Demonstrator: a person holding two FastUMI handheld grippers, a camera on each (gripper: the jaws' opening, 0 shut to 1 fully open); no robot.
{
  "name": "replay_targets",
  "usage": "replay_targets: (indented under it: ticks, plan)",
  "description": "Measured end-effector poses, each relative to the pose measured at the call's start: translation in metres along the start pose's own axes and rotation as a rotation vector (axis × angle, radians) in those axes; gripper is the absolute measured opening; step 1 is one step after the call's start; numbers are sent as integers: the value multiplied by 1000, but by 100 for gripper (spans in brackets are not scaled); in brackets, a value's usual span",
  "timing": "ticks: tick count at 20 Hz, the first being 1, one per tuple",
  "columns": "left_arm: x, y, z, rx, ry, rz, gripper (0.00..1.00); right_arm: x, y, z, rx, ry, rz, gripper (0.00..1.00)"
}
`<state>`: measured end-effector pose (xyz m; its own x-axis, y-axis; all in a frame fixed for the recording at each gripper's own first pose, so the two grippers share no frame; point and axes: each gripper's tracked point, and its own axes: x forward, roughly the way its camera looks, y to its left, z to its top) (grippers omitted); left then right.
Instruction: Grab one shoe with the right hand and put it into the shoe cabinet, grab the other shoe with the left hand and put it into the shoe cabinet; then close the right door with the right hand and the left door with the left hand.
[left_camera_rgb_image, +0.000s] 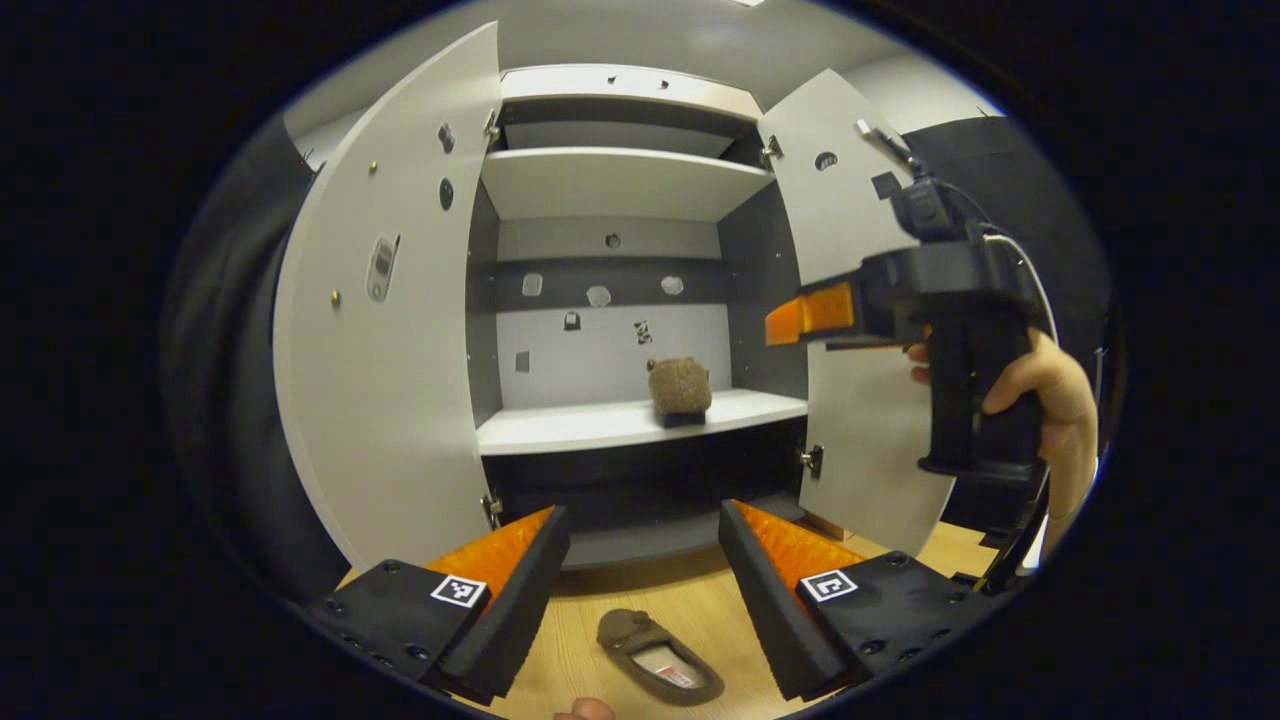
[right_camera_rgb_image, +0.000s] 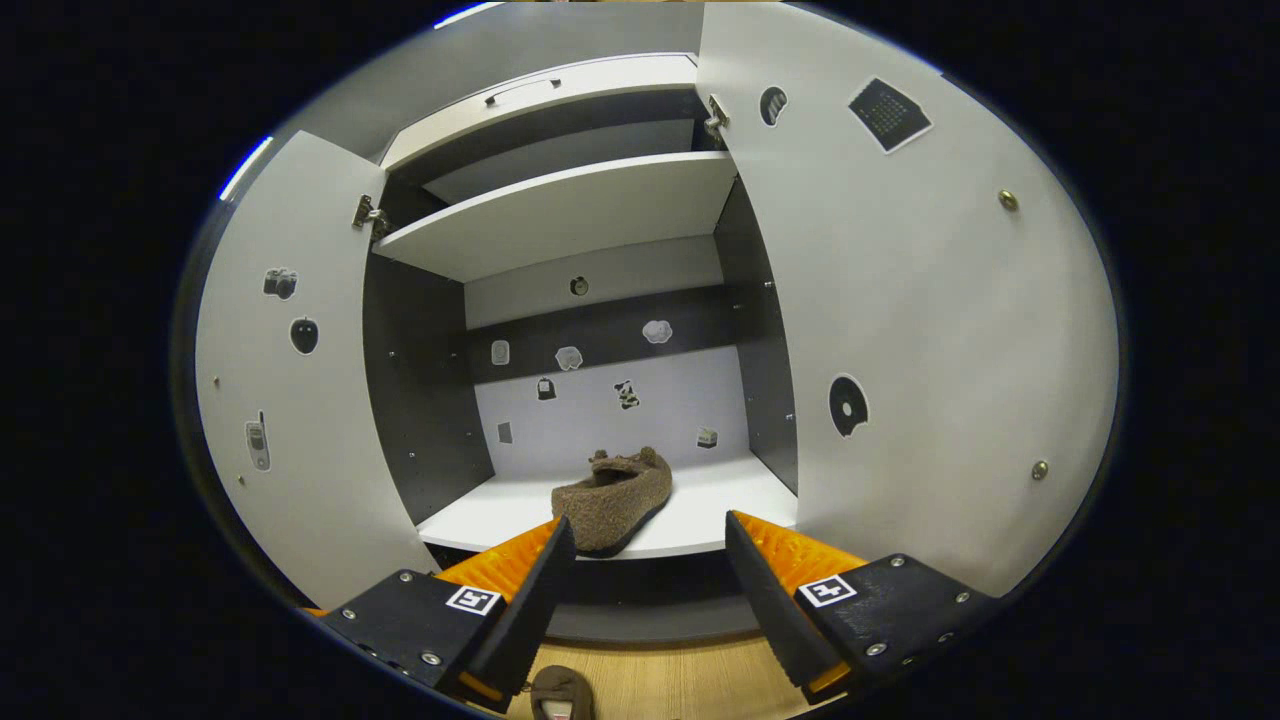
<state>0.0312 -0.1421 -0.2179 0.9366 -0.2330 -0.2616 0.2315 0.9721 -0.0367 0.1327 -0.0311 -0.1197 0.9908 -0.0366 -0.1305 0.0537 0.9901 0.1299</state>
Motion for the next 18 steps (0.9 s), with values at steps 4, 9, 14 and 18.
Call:
replay_targets:
  ticks: [4, 9, 14, 18]
  plan:
    - [18, 20, -79, -17, 108, 75, 98, -12, -12, -6, -31, -42, -35, 92]
    - [27, 25, -171, -96, 302, 99, 99, -21, -8, -16, -55, -67, -25, 92]
    - [38, 32, -220, -99, 412, 126, 99, -17, 1, -45, -37, -12, 29, 93]
    - [45, 32, -260, -158, 518, 132, 99, -8, -11, -49, -64, -25, 11, 92]
